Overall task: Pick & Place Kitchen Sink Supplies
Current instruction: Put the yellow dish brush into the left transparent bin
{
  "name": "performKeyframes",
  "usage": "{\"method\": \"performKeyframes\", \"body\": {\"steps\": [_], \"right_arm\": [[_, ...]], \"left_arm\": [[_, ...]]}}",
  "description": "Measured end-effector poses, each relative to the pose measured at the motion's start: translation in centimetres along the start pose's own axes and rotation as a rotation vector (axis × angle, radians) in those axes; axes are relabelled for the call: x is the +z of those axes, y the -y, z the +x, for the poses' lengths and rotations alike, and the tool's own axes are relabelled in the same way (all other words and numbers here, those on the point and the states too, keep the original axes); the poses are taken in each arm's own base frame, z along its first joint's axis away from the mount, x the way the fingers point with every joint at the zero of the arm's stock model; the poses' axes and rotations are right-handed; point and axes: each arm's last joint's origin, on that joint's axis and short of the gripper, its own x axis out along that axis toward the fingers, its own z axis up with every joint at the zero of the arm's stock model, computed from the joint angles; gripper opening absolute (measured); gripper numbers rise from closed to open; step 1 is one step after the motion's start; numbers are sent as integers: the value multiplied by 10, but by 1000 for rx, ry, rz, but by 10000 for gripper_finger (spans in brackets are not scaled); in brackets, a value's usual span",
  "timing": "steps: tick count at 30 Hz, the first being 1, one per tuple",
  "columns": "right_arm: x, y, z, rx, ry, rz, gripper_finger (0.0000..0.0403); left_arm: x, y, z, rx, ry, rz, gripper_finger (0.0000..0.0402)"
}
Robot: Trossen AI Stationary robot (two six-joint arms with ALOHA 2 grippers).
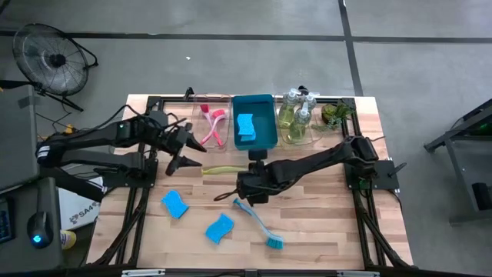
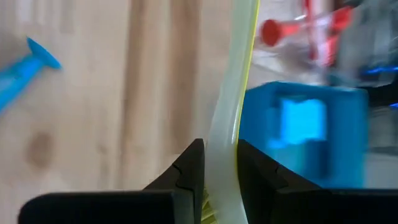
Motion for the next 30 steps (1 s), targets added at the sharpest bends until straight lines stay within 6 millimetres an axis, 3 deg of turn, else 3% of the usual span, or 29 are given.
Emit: {"method": "performKeyframes", "body": {"steps": [9,18,30], "right_arm": [[9,24,-57,-159,-48,-375,64],[20,30,-104,-286,20,-633,64],[28,36,-108,-324,32,-842,64]], "left_arm": [[9,-8,29,-154,35,-103,254],[15,-17,56,-282,62,-215,254],[20,-25,82,-438,82,-332,254]]}}
